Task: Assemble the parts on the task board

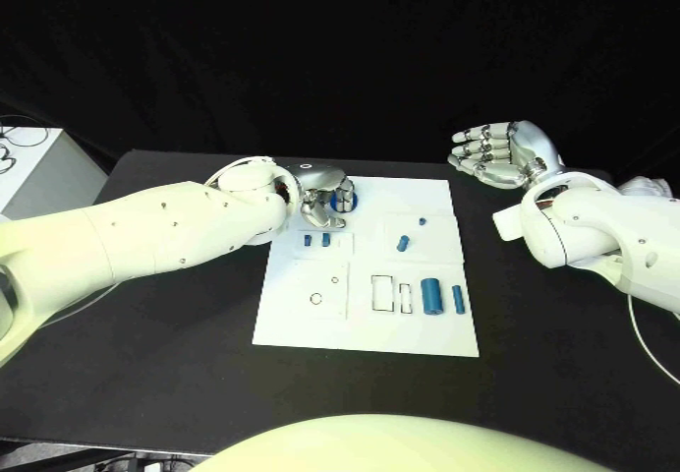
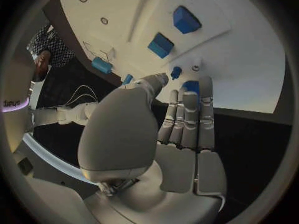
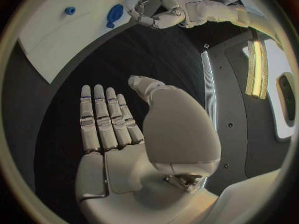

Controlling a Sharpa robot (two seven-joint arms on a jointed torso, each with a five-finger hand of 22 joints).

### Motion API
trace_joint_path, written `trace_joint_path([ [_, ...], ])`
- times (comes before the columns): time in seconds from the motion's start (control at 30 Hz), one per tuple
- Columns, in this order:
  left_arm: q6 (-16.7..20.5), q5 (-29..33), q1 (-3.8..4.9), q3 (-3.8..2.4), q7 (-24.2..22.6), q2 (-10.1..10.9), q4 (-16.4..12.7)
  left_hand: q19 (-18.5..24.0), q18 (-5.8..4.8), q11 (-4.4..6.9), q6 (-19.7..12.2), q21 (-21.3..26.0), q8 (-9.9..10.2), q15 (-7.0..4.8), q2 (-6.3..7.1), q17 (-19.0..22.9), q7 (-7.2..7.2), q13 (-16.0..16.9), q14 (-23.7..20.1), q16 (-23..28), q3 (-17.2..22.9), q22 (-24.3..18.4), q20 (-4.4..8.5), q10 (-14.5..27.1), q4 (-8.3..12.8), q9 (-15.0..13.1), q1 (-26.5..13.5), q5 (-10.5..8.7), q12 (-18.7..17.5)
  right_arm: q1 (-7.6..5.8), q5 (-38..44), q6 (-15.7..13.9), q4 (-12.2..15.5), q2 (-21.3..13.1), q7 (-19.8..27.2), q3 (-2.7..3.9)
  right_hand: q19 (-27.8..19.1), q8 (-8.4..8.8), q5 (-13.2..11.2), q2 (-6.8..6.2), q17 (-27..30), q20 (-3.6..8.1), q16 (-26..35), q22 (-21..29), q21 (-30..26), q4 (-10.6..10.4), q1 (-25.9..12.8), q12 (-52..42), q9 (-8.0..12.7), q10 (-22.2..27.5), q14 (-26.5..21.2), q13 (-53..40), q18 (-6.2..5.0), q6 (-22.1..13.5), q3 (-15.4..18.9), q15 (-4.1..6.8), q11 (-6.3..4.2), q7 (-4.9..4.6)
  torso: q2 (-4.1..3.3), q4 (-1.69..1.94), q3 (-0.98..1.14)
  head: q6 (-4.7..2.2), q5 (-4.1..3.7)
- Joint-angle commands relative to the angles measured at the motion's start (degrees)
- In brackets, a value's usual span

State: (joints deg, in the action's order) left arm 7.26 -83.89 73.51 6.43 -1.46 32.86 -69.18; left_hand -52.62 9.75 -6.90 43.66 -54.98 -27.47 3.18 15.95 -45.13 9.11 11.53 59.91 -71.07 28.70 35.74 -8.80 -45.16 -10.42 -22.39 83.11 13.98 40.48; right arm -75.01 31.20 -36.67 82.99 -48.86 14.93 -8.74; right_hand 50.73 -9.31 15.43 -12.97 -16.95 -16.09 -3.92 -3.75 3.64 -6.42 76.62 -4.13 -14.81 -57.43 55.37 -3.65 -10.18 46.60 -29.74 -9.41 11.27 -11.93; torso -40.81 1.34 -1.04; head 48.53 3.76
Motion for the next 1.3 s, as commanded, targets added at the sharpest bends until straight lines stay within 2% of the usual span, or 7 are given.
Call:
trace_joint_path([
  [0.03, -2.52, -1.29, -0.03, -0.01, 0.73, -0.29, 0.13, -0.43, 0.81, 0.07, 0.79, -0.50, 0.45, -0.09, -0.04, -0.46, -0.01, -0.16, 0.74, -0.63, 0.14, 0.16, -0.11, -0.61, 0.34, 0.24, -0.34, -0.18, -0.38, 0.01, 0.12, 0.64, 0.07, 0.05, 0.57, 0.02, -0.48, 0.21, 0.35, 0.23, 0.05, 0.09, 0.27, 0.05, -0.10, 0.31, -0.47, 0.25, 0.07, -0.14, -0.27, 0.02, -0.33, -0.23, 0.18, -0.18, 0.26, -2.76, -0.08, 0.01, -0.03, 0.09, -0.09],
  [0.23, -2.67, -1.35, -0.13, 0.02, 0.80, -0.67, 0.58, -0.51, 0.82, 0.28, 1.55, -1.01, 0.88, -0.26, -0.14, -1.26, -0.04, -0.46, 1.57, -1.77, 0.64, 0.51, 0.02, -1.51, 0.57, 0.80, -0.35, -0.12, -0.53, 0.01, 0.12, 0.66, 0.10, 0.04, 0.55, 0.02, -0.48, 0.21, 0.35, 0.23, 0.05, 0.09, 0.27, 0.05, -0.10, 0.31, -0.47, 0.25, 0.07, -0.14, -0.27, 0.02, -0.33, -0.23, 0.18, -0.18, 0.26, -2.76, -0.10, -0.09, -0.03, 0.09, -0.04],
  [0.77, -2.99, -1.38, -0.46, 0.11, 0.39, -1.85, 2.06, -0.24, 0.82, 0.87, 4.29, -3.08, 2.10, -0.83, -0.81, -1.49, -0.60, -1.63, 2.44, -3.89, 3.69, 2.07, 0.59, -4.07, 2.53, 2.26, 0.36, -0.17, -1.77, 0.01, 0.12, 0.79, 0.26, 0.05, 0.47, 0.02, -0.57, 0.25, 0.38, 0.34, 0.25, 0.07, 0.23, 0.09, -0.07, 0.43, -0.45, 0.29, 0.11, -0.20, -0.28, 0.02, -0.35, -0.14, 0.19, -0.18, 0.25, -2.77, -0.02, -0.02, -0.06, 0.57, -0.37],
  [0.93, -3.18, -1.38, -0.54, 0.16, 0.10, -2.03, 2.30, -0.12, 0.82, 1.09, 5.09, -3.73, 2.39, -1.00, -1.05, -2.12, -0.67, -1.92, 3.11, -4.71, 4.31, 2.56, 0.70, -5.01, 3.05, 2.54, 0.18, -0.22, -2.15, 0.01, 0.12, 0.83, 0.29, 0.03, 0.44, 0.02, -0.57, 0.25, 0.38, 0.34, 0.25, 0.07, 0.23, 0.09, -0.07, 0.43, -0.45, 0.29, 0.11, -0.20, -0.28, 0.02, -0.35, -0.14, 0.19, -0.18, 0.25, -2.77, 0.02, 0.03, -0.01, 0.70, -0.43],
  [1.3, -3.76, -1.35, -0.66, 0.27, -0.15, -2.44, 2.88, 0.09, 0.82, 1.36, 6.08, -4.48, 2.81, -1.24, -1.25, -2.43, -0.82, -2.39, 3.59, -5.49, 4.92, 3.15, 0.85, -6.00, 3.67, 2.81, -0.22, -0.29, -3.04, 0.01, 0.12, 0.91, 0.36, -0.01, 0.44, 0.03, -0.57, 0.25, 0.38, 0.34, 0.25, 0.07, 0.23, 0.09, -0.07, 0.43, -0.45, 0.29, 0.11, -0.20, -0.28, 0.02, -0.35, -0.14, 0.19, -0.18, 0.25, -2.77, 0.03, 0.02, 0.01, 0.69, -0.52],
])
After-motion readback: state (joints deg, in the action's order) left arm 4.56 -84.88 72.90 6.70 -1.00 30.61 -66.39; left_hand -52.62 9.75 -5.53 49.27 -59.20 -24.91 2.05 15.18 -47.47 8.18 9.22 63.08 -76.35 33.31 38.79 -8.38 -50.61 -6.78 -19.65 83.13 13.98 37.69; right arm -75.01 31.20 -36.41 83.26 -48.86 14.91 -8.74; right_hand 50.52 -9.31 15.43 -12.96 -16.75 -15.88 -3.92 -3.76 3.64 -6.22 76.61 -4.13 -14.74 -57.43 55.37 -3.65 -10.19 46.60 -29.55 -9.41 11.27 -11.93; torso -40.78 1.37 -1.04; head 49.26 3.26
